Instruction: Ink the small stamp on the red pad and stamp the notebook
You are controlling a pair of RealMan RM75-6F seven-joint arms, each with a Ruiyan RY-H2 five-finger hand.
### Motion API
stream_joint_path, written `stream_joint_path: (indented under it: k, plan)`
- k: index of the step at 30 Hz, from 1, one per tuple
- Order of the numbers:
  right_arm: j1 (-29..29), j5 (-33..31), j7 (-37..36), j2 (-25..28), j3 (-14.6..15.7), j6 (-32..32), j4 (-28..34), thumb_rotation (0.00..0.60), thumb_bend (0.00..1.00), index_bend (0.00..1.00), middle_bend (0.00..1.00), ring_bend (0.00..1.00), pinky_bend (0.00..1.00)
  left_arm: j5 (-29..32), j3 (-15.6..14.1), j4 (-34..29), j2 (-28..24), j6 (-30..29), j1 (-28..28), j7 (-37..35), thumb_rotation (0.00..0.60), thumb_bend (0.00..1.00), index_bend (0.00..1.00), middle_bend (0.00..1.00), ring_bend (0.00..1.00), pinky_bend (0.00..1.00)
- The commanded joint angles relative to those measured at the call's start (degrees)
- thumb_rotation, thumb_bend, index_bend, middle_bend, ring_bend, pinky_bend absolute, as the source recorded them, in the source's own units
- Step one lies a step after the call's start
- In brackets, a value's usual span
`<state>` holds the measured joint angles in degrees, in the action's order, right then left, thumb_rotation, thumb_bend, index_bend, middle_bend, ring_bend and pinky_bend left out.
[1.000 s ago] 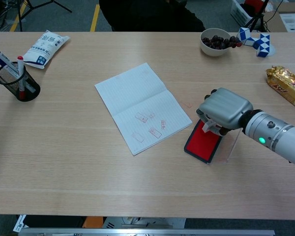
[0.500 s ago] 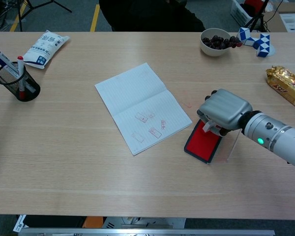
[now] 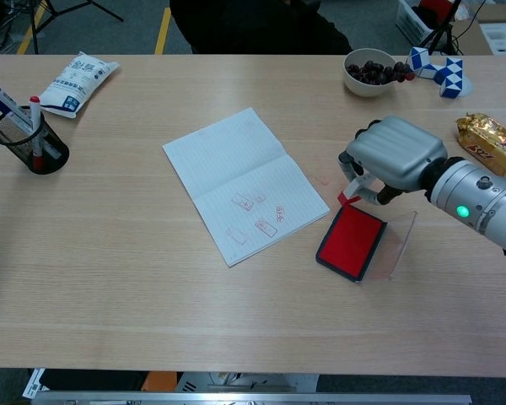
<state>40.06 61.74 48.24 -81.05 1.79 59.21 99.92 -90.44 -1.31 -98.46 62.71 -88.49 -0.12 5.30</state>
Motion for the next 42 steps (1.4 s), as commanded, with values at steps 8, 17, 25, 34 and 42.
stream_joint_path:
  k: [8, 17, 25, 34, 42]
  plan:
    - [4.52, -8.68, 4.34, -5.39, -4.07, -2.00, -2.41, 0.600, 0.42, 0.73, 0.54, 0.35, 0.29, 0.06, -0.18, 0.06, -0.20, -0.14, 0.25, -0.30, 0.600, 0.12, 0.02, 0.16, 0.20, 0.12]
    - [8.25, -13.23, 9.61, -11.45, -4.20, -2.23, -6.81, 0.600, 0.43, 0.75, 0.56, 0.38, 0.29, 0.10, -0.18, 0.21, -0.22, -0.12, 0.30, -0.48, 0.600, 0.12, 0.02, 0.16, 0.20, 0.12]
    - [9.95, -14.95, 12.42, -14.23, -2.92, -1.95, -8.97, 0.600, 0.44, 0.78, 0.58, 0.39, 0.29, 0.39, -0.15, 0.65, -0.12, -0.02, 0.35, -0.80, 0.600, 0.12, 0.02, 0.16, 0.20, 0.12]
    - [10.94, -15.60, 13.15, -16.31, -2.19, -1.66, -11.16, 0.600, 0.47, 0.81, 0.61, 0.42, 0.30, 0.65, -0.11, 1.19, 0.03, 0.23, 0.31, -1.20, 0.600, 0.12, 0.02, 0.16, 0.20, 0.12]
    - [11.22, -16.38, 12.18, -17.76, -1.96, -2.17, -13.39, 0.600, 0.49, 0.82, 0.62, 0.43, 0.30, 1.01, -0.04, 1.10, -0.11, 0.52, 0.24, -1.15, 0.600, 0.12, 0.02, 0.16, 0.20, 0.12]
